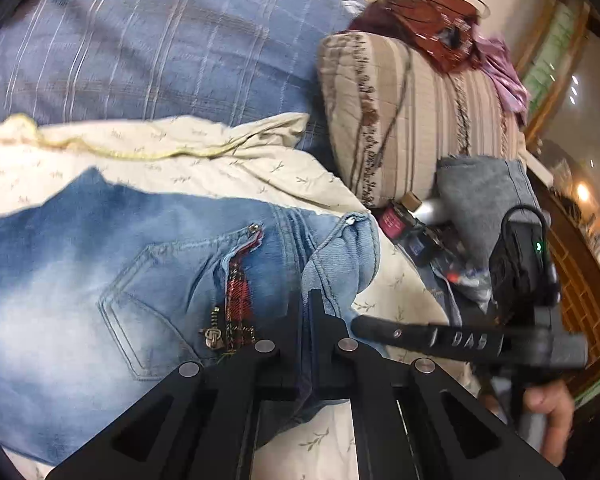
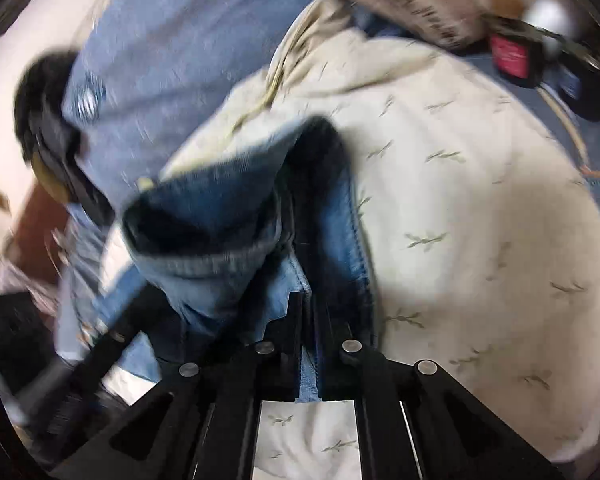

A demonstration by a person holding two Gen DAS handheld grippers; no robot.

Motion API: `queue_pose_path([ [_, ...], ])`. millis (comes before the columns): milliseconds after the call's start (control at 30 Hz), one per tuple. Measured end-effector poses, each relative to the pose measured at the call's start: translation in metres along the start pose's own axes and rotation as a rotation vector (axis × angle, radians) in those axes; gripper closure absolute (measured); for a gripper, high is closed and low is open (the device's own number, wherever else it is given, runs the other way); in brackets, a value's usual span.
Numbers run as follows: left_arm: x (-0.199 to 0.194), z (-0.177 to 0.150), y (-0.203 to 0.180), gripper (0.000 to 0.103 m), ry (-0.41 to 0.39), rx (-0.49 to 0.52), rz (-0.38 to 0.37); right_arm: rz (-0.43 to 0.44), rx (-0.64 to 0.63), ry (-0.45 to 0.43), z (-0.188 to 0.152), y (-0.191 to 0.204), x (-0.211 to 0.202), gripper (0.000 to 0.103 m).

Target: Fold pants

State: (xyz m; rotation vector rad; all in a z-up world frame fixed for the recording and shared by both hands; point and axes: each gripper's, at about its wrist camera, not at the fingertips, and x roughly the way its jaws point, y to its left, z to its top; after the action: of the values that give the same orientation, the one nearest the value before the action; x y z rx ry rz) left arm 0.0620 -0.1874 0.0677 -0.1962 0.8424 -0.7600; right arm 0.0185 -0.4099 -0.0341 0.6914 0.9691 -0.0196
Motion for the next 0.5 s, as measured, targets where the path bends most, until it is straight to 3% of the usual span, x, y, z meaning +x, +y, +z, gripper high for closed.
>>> queue_pose_path([
  [100,0.007,-0.008,-0.011,0.1,0.037,0.078,-0.002,-0.047,0.04,0.121,-0.001,-0.011,0.03,0.098],
  [200,0.011,-0.019,-0.027,0.097,0.076,0.193,-0.016,0.025,0.078,0.012,0.003,-0.018,0.008,0.088],
  [233,0.01,-0.022,-0.03,0.096,0.078,0.229,-0.008,0.037,0.095,-0.027,0.004,-0.022,0.0,0.078],
  [267,0.01,-0.024,-0.035,0.095,0.08,0.265,0.001,0.065,0.122,-0.067,0.006,-0.028,-0.009,0.055],
  [300,0.009,-0.029,-0.04,0.092,0.082,0.312,0.017,0.091,0.144,-0.092,0.007,-0.034,-0.015,0.048],
  [500,0.002,-0.046,-0.063,0.058,0.066,0.513,0.052,0.21,0.27,-0.187,0.008,-0.056,-0.027,0.039],
])
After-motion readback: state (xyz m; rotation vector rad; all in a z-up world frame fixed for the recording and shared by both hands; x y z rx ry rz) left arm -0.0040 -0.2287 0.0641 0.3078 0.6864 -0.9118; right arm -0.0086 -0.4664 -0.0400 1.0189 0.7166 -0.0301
